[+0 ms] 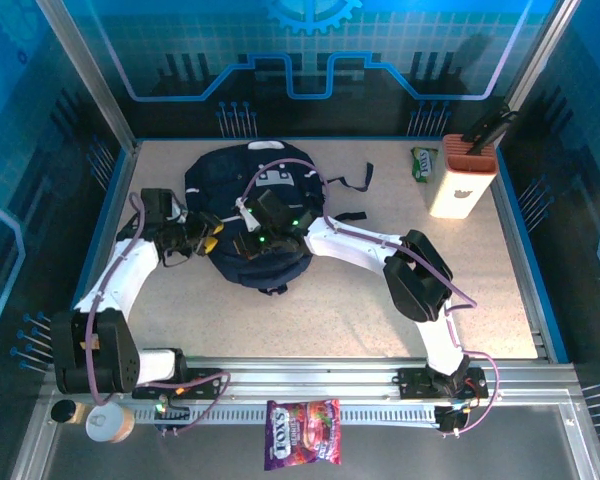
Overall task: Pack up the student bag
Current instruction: Zip the student bag at the top-center of the table.
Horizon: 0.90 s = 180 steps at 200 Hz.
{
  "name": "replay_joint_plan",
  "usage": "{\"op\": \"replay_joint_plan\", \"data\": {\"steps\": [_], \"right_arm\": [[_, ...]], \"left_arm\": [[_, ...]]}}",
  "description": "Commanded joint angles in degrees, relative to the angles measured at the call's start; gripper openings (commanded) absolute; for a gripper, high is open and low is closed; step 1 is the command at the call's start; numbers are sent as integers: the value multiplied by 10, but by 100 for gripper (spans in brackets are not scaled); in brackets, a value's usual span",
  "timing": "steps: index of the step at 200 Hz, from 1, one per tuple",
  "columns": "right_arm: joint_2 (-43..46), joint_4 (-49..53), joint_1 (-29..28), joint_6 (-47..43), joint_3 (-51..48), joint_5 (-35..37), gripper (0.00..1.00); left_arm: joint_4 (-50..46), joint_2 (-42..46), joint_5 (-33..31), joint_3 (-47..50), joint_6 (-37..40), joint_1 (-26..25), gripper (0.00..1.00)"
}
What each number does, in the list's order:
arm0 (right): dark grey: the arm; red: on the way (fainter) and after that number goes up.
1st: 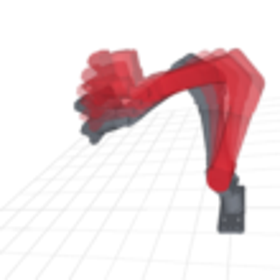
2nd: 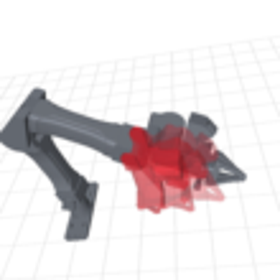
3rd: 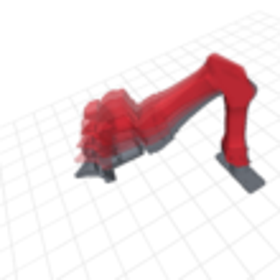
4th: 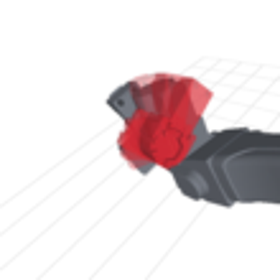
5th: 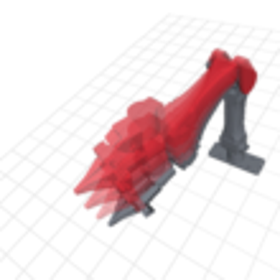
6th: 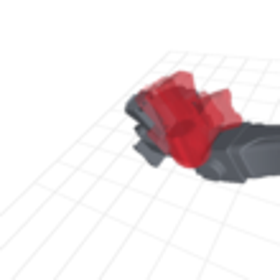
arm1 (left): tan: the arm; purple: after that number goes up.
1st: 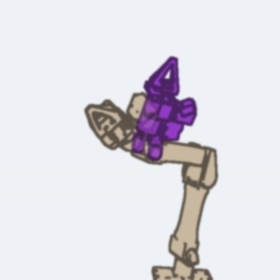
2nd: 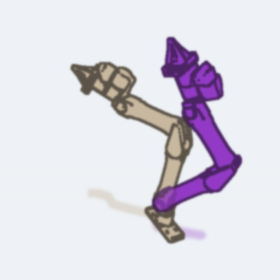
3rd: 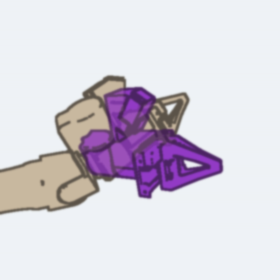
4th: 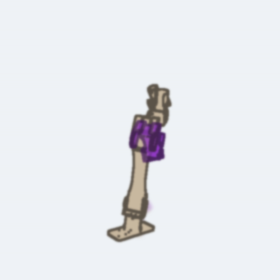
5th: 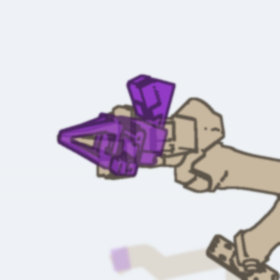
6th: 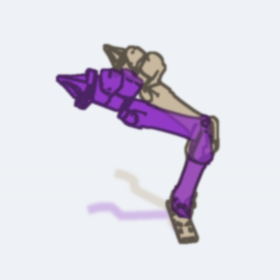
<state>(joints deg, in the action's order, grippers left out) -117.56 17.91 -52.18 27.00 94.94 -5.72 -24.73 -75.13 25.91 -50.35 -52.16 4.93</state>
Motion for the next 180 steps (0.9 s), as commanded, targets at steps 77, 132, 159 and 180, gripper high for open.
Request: {"op": "replay_joint_plan", "data": {"steps": [77, 132, 159, 180], "right_arm": [[65, -13, 13, -27, -91, 73, 0], [162, 3, 91, -15, -228, 176, 0], [193, 12, 112, -3, -262, 188, 0], [213, 15, 108, -7, -284, 173, 0]], "left_arm": [[13, -62, 4, -38, 30, -4, 4], [-3, -62, 1, -44, 64, -4, 0], [-13, -71, 17, -58, 85, -7, 0], [-27, -88, 23, -81, 106, -12, 0]]}}
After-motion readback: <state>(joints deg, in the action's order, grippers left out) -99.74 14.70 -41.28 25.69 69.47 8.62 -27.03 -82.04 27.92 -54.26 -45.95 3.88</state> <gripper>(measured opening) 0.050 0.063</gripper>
